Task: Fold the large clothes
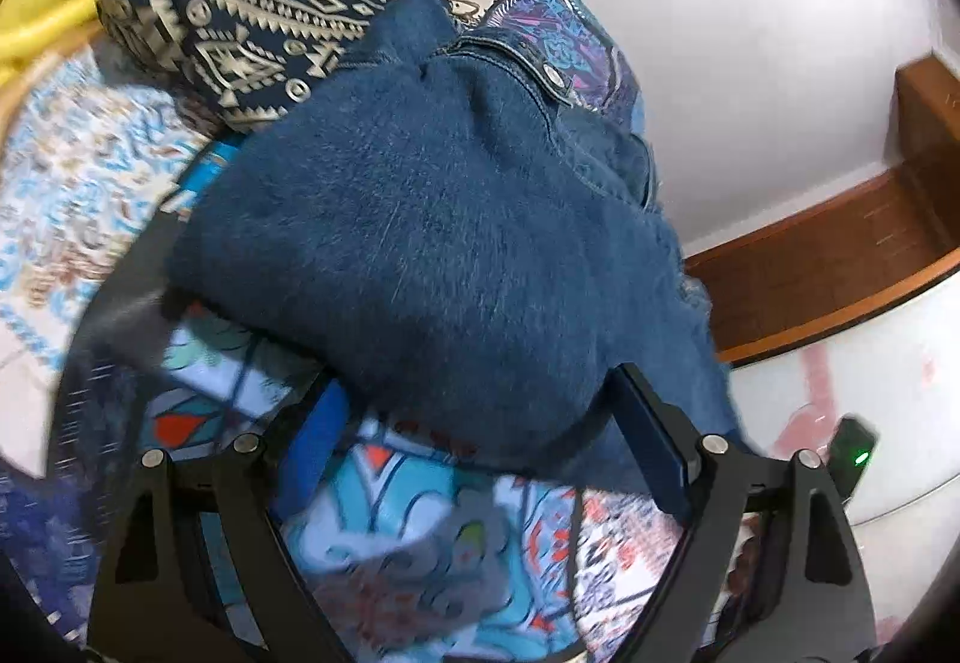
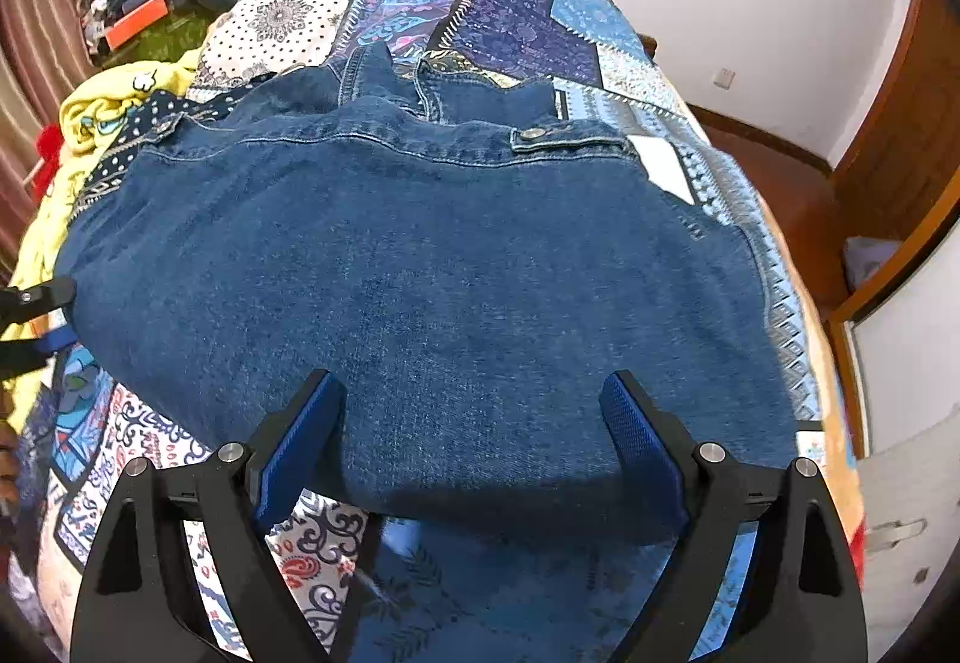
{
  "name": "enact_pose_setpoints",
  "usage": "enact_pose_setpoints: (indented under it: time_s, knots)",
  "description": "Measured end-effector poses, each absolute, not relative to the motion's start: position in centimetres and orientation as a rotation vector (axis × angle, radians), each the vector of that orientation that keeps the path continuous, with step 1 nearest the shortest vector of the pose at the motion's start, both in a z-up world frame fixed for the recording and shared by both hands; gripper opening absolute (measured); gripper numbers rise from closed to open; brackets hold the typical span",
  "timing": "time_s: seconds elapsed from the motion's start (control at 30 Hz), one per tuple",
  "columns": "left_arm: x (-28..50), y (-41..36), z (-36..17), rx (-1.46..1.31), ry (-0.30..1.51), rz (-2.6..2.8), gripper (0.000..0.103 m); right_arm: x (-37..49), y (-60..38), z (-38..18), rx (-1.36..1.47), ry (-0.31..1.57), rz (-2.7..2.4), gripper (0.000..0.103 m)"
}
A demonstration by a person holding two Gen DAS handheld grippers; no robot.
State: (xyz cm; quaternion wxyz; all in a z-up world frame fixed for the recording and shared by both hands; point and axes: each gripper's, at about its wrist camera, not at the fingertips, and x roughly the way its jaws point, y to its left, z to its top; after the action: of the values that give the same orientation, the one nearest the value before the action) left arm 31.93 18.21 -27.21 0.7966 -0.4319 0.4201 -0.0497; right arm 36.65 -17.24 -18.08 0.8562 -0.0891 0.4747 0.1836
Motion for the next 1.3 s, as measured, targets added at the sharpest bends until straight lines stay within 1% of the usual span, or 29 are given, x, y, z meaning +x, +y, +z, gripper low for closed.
enact_pose_setpoints:
  time_s: [0.13, 0.23, 0.27, 0.33, 0.37, 0.4, 0.43, 0.57, 0.6, 0.67, 0.83, 1.03, 1.2, 1.3]
  knots:
    - [33.4, 19.2, -28.4, -1.01, 0.857, -0.075, 0.086, 36.6, -17.6, -18.3, -0.162, 0.996, 0.389, 0.092]
    - [34.5, 19.9, -29.1, -1.021, 0.806, -0.034, 0.084, 36.4, -17.5, -18.3, -0.166, 0.991, 0.386, 0.093]
    - [34.7, 20.0, -29.3, -1.021, 0.795, -0.016, 0.078, 36.5, -17.4, -18.4, -0.167, 0.992, 0.386, 0.094]
    - [35.3, 20.1, -29.6, -1.022, 0.788, 0.034, 0.057, 36.5, -17.4, -18.4, -0.165, 0.994, 0.385, 0.094]
    - [35.4, 20.2, -29.7, -1.028, 0.786, 0.048, 0.052, 36.5, -17.4, -18.3, -0.165, 0.996, 0.384, 0.094]
    - [35.5, 20.1, -29.6, -1.031, 0.78, 0.052, 0.043, 36.6, -17.4, -18.3, -0.165, 0.999, 0.383, 0.094]
    - [35.5, 20.0, -29.2, -1.017, 0.774, 0.062, 0.037, 36.6, -17.4, -18.3, -0.165, 1.002, 0.38, 0.094]
    - [34.9, 19.6, -25.2, -0.9, 0.684, 0.062, 0.02, 36.8, -16.9, -17.9, -0.187, 1.028, 0.372, 0.094]
    - [34.4, 19.6, -23.6, -0.889, 0.619, 0.026, 0.017, 36.7, -16.6, -17.7, -0.191, 1.033, 0.38, 0.094]
    - [33.9, 19.7, -21.5, -0.884, 0.551, -0.022, 0.013, 36.4, -15.8, -17.1, -0.199, 1.029, 0.413, 0.094]
    - [33.5, 18.4, -16.1, -0.769, 0.475, -0.063, 0.011, 35.3, -12.3, -14.9, -0.219, 0.966, 0.495, 0.094]
    - [30.5, 18.8, -12.4, -0.729, 0.353, -0.065, 0.011, 34.5, -7.5, -13.8, -0.198, 0.933, 0.602, 0.094]
    - [29.8, 17.8, -10.5, -0.598, 0.352, -0.033, 0.011, 34.1, -3.3, -16.0, -0.238, 0.948, 0.667, 0.094]
    - [30.6, 17.0, -10.9, -0.543, 0.401, -0.013, 0.011, 35.2, -2.4, -18.5, -0.184, 1.054, 0.681, 0.096]
